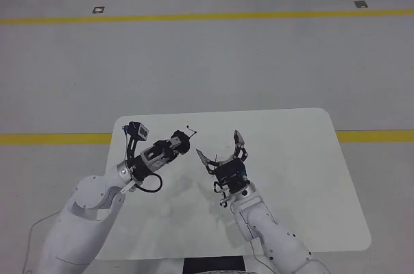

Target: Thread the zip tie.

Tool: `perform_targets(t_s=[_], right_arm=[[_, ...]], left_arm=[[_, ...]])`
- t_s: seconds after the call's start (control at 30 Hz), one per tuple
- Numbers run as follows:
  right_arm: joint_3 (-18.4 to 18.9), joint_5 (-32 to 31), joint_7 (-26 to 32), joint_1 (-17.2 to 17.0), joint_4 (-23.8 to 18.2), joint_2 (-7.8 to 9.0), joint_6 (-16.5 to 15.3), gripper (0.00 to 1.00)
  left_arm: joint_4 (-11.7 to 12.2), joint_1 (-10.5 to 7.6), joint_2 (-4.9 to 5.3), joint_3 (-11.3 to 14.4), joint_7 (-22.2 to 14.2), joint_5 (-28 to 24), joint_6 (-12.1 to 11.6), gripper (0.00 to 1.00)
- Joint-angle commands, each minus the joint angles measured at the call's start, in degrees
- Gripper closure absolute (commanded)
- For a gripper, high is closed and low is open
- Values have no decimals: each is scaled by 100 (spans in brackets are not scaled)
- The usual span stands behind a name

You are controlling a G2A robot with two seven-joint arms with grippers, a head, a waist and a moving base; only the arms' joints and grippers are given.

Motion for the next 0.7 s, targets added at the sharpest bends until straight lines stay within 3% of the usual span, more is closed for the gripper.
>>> perform_targets(t_s=[0.0,0.17,0.33,0.53,0.67], right_arm=[[0,0,0,0,0,0,0,0],[39,0,-141,75,117,22,7,0],[-54,0,-346,239,313,89,150,0],[-197,0,-474,431,466,124,232,0],[-293,0,-529,577,602,126,247,0]], left_arm=[[0,0,0,0,0,0,0,100],[36,-27,-16,55,90,-205,132,100],[95,-7,-39,17,107,-902,242,100],[181,17,-53,17,69,-1334,411,100],[207,-1,-43,-2,105,-1267,644,100]])
